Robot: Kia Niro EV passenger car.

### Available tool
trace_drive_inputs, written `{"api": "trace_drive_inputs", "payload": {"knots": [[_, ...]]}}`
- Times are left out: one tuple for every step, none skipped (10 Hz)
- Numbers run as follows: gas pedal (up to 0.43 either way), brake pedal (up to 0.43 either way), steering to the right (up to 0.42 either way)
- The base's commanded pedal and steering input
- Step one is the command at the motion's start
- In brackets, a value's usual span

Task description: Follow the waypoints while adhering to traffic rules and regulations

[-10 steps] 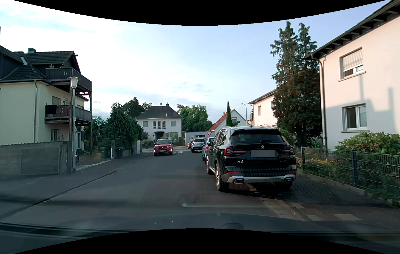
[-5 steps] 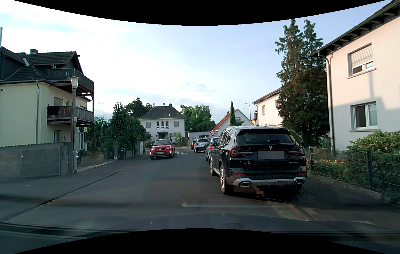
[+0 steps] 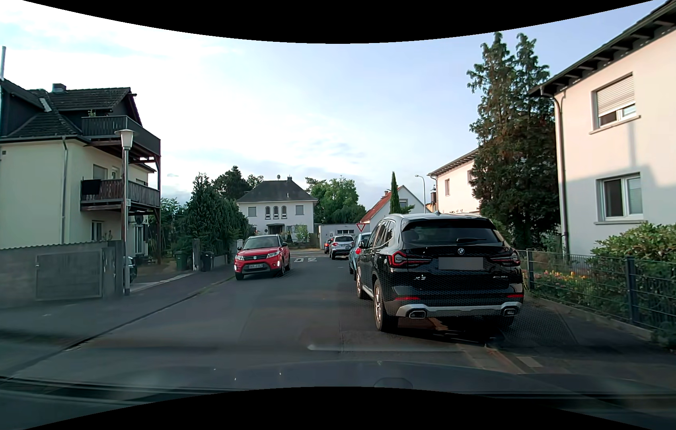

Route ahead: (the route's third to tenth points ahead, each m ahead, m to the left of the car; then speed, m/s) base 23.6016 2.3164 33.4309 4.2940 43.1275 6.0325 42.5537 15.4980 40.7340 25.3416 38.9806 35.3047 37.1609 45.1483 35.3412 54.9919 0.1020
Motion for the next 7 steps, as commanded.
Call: {"api": "trace_drive_inputs", "payload": {"knots": [[0.0,0.104,-0.323],[0.0,0.091,-0.349],[0.0,0.073,-0.372],[0.0,0.049,-0.388],[0.0,0.006,-0.404],[0.0,0.0,-0.416],[0.0,0.0,-0.424]]}}
